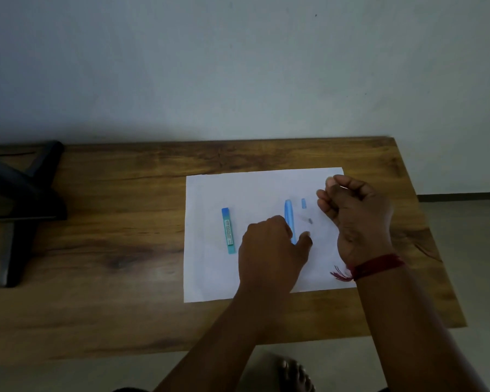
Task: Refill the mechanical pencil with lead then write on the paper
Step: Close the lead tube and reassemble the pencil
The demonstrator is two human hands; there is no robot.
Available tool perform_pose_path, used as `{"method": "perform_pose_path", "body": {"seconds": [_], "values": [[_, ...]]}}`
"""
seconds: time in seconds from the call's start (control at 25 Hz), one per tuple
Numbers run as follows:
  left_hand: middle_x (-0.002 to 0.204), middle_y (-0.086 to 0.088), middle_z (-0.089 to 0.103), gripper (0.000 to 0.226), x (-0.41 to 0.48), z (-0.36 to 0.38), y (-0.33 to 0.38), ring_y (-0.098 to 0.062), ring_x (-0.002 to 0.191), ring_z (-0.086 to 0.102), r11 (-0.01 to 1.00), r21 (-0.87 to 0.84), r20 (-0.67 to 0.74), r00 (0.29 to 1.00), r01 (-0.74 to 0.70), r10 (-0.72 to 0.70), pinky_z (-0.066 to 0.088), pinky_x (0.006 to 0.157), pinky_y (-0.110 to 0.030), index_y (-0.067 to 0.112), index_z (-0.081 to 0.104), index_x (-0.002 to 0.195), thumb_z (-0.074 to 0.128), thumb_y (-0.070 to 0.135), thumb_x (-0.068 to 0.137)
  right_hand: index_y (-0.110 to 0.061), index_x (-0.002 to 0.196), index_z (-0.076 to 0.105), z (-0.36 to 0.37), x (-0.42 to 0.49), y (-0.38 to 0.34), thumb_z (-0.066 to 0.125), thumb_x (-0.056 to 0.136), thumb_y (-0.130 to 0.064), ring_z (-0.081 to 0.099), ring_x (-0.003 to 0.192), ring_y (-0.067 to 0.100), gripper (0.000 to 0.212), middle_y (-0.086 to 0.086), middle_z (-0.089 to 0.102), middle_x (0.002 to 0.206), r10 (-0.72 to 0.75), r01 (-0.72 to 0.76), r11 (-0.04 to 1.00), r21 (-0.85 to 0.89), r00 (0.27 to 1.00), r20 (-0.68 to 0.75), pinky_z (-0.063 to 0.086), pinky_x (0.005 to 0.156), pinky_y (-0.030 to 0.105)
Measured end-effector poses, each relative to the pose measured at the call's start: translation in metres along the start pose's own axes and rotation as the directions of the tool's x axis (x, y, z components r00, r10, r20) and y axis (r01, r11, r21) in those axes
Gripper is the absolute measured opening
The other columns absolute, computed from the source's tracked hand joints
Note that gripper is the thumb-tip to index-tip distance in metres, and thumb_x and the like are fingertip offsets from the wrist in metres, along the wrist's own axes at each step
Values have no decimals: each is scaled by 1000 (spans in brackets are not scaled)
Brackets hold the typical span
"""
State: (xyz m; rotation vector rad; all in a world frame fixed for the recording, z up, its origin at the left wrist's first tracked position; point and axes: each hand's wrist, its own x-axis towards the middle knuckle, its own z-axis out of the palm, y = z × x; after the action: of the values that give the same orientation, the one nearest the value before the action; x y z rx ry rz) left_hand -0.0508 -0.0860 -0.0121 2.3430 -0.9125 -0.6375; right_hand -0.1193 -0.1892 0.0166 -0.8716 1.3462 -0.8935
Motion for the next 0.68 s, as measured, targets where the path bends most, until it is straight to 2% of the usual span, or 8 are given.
{"method": "perform_pose_path", "body": {"seconds": [0.24,0.48,0.68], "values": [[66,18,51,42,2,1,-7,-9,57,51,1000,10,-2,1000,2,-2,24,56,-11,24,65,87,57,64,82,-13,96,71,22,13,-2,75,83,-10,75,78,15,14,3,76,83,37,-37,995,88,999,-1,58,63,21],[68,15,57,38,2,-1,-6,-10,61,54,1000,-7,21,1000,6,-6,31,59,-13,24,66,87,57,60,84,-10,101,70,20,18,-3,76,82,-13,75,78,16,20,4,76,88,23,-24,999,31,999,33,58,63,23],[66,17,53,33,2,-7,-6,-10,63,55,999,-47,-4,1000,-20,20,33,63,-15,26,67,88,59,58,83,-13,98,71,19,15,0,77,82,-16,75,76,13,18,2,76,86,19,-12,996,-84,997,76,57,60,21]]}}
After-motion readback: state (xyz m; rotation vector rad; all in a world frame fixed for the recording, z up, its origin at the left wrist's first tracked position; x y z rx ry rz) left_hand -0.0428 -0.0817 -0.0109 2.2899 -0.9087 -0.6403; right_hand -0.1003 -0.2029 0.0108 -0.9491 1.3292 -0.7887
